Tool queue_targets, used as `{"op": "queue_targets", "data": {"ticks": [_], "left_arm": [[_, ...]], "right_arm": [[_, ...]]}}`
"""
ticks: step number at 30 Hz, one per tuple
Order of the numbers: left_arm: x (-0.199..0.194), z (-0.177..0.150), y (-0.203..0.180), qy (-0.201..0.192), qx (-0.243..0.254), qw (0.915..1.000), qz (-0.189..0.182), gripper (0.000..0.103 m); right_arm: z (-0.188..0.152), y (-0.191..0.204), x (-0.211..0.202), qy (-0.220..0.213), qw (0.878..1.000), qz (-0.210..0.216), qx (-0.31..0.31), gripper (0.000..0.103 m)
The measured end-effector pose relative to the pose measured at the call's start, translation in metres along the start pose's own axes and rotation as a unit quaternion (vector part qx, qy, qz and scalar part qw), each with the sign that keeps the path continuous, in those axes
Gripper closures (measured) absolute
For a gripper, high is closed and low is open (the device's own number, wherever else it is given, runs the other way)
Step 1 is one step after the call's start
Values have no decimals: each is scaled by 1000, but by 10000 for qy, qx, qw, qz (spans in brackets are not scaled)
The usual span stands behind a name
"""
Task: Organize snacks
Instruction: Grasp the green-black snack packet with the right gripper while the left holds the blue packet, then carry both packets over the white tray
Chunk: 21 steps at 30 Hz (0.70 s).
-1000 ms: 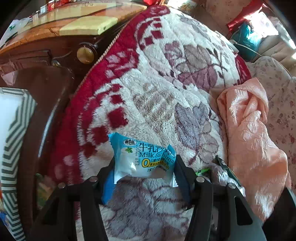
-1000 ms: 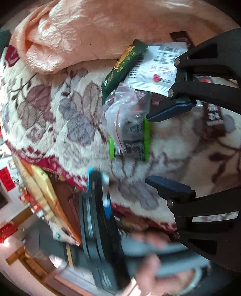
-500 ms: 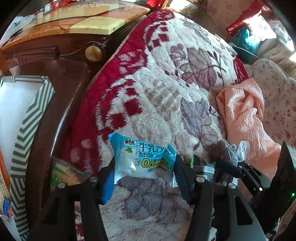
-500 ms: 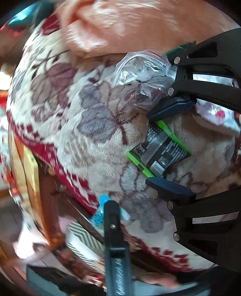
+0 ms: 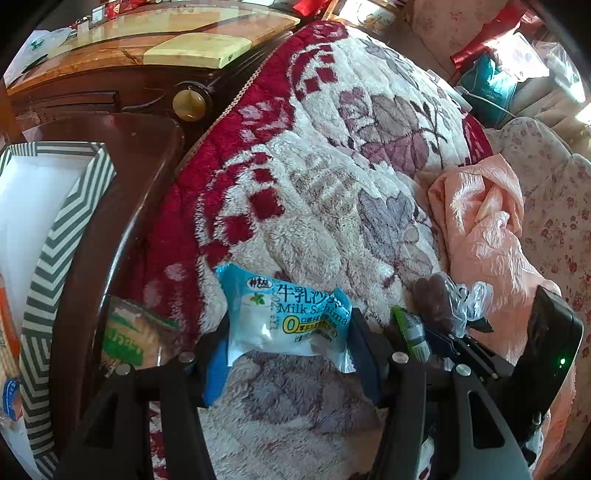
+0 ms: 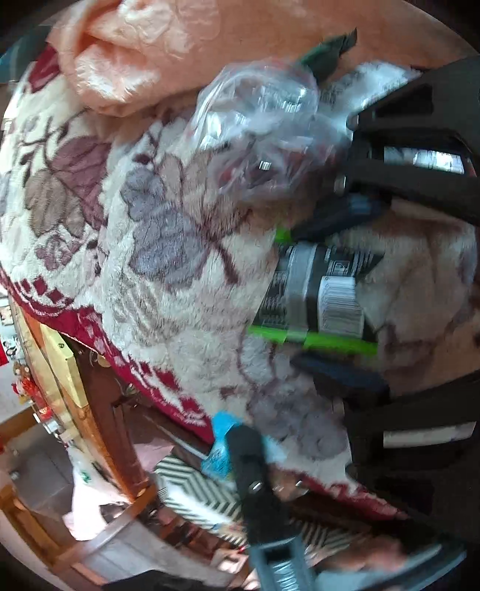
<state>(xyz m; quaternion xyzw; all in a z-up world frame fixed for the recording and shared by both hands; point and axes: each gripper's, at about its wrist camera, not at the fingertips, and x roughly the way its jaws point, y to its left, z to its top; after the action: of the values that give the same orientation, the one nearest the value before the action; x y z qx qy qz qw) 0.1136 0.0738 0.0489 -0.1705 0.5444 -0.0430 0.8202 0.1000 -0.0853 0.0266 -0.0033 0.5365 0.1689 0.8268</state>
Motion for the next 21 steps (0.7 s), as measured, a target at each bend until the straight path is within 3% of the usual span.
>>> {"op": "queue_targets", "data": {"ticks": [1,2,9,21], "left_arm": [[-1,-1,1,-12,-6,10000,2,43],[-2,-2,2,-18,-23,10000,-1,43],[-12,-14,-2,-68,-35,10000,-58,43],[-51,-38,6,-518,198,9977,396,43]], "right_arm": [[-3,-7,-6,-31,10000,40,68,68],[-5,-14,-10,-58,9997,156,196,70],[-19,-15,-37,-167,9989,400,164,72],[-34,35,-60,-290,9977,533,-291,72]]}}
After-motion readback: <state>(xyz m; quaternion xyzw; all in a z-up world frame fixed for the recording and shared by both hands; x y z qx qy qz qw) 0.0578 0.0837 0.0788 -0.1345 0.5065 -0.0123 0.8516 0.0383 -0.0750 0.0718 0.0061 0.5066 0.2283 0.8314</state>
